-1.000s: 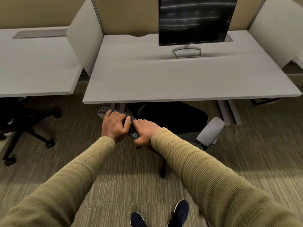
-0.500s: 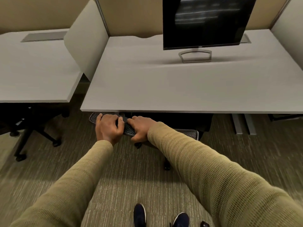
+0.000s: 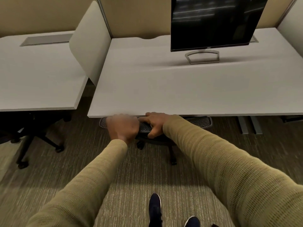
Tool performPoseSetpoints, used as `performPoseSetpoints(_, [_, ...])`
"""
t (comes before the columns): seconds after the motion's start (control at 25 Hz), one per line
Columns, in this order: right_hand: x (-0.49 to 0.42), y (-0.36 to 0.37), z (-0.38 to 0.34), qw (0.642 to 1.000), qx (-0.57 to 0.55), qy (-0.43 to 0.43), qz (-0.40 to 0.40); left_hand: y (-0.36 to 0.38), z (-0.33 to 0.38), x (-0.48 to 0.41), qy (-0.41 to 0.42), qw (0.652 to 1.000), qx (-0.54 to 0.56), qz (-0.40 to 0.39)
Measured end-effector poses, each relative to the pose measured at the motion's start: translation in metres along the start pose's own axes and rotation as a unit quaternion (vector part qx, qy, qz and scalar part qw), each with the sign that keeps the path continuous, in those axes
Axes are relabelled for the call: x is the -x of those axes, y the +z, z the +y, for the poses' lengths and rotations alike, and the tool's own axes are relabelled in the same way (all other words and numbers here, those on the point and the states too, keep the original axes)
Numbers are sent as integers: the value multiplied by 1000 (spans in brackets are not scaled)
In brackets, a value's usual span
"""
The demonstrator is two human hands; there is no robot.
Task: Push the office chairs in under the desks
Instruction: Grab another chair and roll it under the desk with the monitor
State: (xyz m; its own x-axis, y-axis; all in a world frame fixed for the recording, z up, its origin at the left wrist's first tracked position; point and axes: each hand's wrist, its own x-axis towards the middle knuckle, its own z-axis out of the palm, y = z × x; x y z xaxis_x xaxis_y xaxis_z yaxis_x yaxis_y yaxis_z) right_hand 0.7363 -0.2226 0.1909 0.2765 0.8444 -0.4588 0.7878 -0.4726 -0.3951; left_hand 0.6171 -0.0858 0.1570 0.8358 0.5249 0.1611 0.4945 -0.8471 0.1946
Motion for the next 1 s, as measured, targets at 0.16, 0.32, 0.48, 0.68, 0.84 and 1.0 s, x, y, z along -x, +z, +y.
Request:
performPoseSetpoints(0.16, [1, -1, 5, 999, 19, 45, -3, 0, 5, -5, 23, 999, -20, -27])
performPoseSetpoints(0.32, [2, 6, -3, 994, 52, 85, 44, -3, -2, -7, 59, 997, -26, -37])
performPoseSetpoints(0.48, [6, 10, -12, 983, 90, 133, 86, -8, -8, -8, 86, 995, -25, -43])
performPoseSetpoints(0.68, [15, 21, -20, 959, 121, 214, 142, -9, -8, -10, 105, 993, -22, -53])
performPoseSetpoints(0.84, [31, 41, -27, 942, 113, 234, 214, -5, -14, -8, 106, 993, -24, -38])
performPoseSetpoints(1.0, [61, 70, -32, 919, 105, 254, 283, -2, -6, -2, 100, 995, 14, -12])
